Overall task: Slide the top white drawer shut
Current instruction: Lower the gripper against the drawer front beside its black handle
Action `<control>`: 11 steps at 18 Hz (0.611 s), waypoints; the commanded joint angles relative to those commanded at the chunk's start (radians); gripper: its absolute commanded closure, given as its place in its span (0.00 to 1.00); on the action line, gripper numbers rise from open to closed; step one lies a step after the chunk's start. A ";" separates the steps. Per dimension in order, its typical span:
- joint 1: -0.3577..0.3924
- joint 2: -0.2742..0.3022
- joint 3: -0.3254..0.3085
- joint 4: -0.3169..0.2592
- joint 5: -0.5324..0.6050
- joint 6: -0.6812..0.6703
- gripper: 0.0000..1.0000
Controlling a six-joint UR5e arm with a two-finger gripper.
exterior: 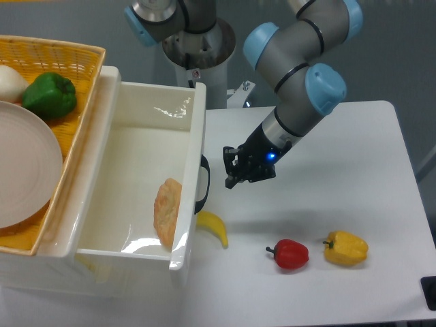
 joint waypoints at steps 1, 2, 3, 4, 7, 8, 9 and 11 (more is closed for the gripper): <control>-0.002 0.002 -0.002 0.000 0.000 -0.008 0.89; -0.002 0.003 -0.002 -0.002 0.000 -0.020 0.89; -0.002 0.003 -0.002 -0.002 0.000 -0.028 0.89; -0.003 0.005 -0.002 -0.002 -0.002 -0.031 0.89; -0.005 0.012 -0.002 -0.015 -0.009 -0.031 0.89; -0.006 0.014 -0.002 -0.015 -0.011 -0.032 0.89; -0.012 0.014 -0.002 -0.015 -0.014 -0.032 0.89; -0.014 0.015 -0.002 -0.015 -0.017 -0.032 0.89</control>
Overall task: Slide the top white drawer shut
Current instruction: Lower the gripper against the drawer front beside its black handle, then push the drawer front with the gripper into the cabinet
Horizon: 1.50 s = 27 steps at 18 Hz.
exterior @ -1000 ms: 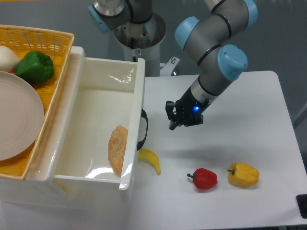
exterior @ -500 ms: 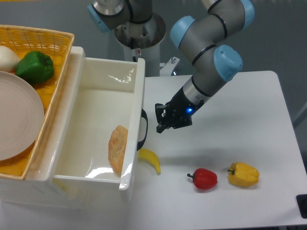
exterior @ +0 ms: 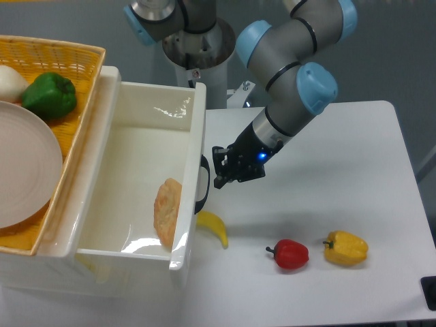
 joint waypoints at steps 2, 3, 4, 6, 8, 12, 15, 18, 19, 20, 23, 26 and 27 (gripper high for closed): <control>-0.002 0.003 0.000 0.000 -0.009 -0.002 0.89; -0.002 0.003 0.000 0.000 -0.011 -0.005 0.89; -0.002 0.005 0.000 0.000 -0.011 -0.011 0.89; -0.003 0.006 0.000 -0.002 -0.012 -0.012 0.89; -0.006 0.012 0.000 -0.005 -0.012 -0.012 0.89; -0.015 0.017 0.000 -0.005 -0.020 -0.012 0.89; -0.018 0.020 -0.002 -0.006 -0.025 -0.014 0.89; -0.026 0.025 0.000 -0.006 -0.026 -0.026 0.89; -0.028 0.025 -0.002 -0.005 -0.026 -0.028 0.89; -0.029 0.026 -0.002 -0.006 -0.028 -0.028 0.89; -0.043 0.026 0.000 -0.005 -0.034 -0.043 0.89; -0.046 0.029 -0.002 -0.005 -0.035 -0.044 0.89; -0.048 0.032 -0.002 -0.005 -0.037 -0.049 0.89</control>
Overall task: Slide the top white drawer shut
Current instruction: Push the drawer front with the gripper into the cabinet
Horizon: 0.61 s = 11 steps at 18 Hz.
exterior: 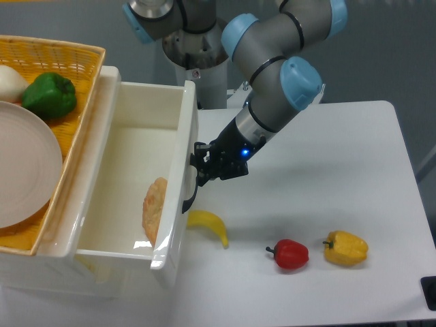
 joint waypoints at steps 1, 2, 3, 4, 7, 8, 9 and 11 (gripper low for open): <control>-0.002 0.000 0.000 0.000 -0.006 -0.009 0.89; -0.009 0.000 0.002 0.002 -0.009 -0.015 0.89; -0.014 0.000 0.000 0.002 -0.009 -0.021 0.89; -0.017 0.002 0.002 0.003 -0.009 -0.025 0.89; -0.029 0.000 0.002 0.006 -0.011 -0.032 0.89; -0.037 0.000 0.000 0.006 -0.011 -0.038 0.89; -0.041 0.000 0.002 0.006 -0.011 -0.044 0.89; -0.048 0.002 0.002 0.008 -0.011 -0.054 0.89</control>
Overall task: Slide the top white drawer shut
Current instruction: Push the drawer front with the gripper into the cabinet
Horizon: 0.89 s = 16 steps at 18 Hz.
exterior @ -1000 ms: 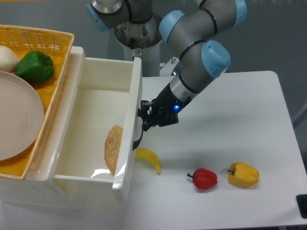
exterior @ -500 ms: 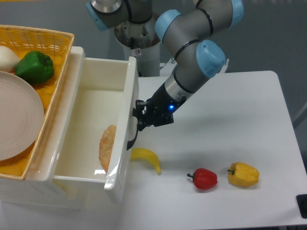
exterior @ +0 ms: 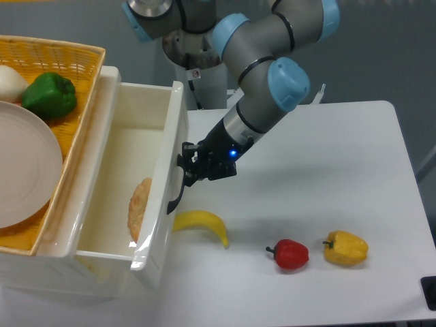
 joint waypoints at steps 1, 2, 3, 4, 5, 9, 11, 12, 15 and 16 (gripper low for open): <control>-0.009 -0.002 0.000 0.000 0.000 -0.008 0.89; -0.014 -0.002 -0.002 0.000 0.000 -0.012 0.89; -0.017 0.000 -0.002 0.000 0.000 -0.014 0.89; -0.020 0.000 0.000 0.000 0.000 -0.018 0.89; -0.026 0.000 -0.002 0.002 0.000 -0.025 0.89; -0.044 0.000 -0.002 0.000 -0.002 -0.032 0.89; -0.048 0.006 -0.002 0.002 -0.002 -0.048 0.89; -0.055 0.006 -0.002 0.002 -0.002 -0.049 0.89; -0.071 0.008 -0.002 0.002 -0.002 -0.069 0.89; -0.077 0.008 -0.002 0.002 -0.002 -0.074 0.89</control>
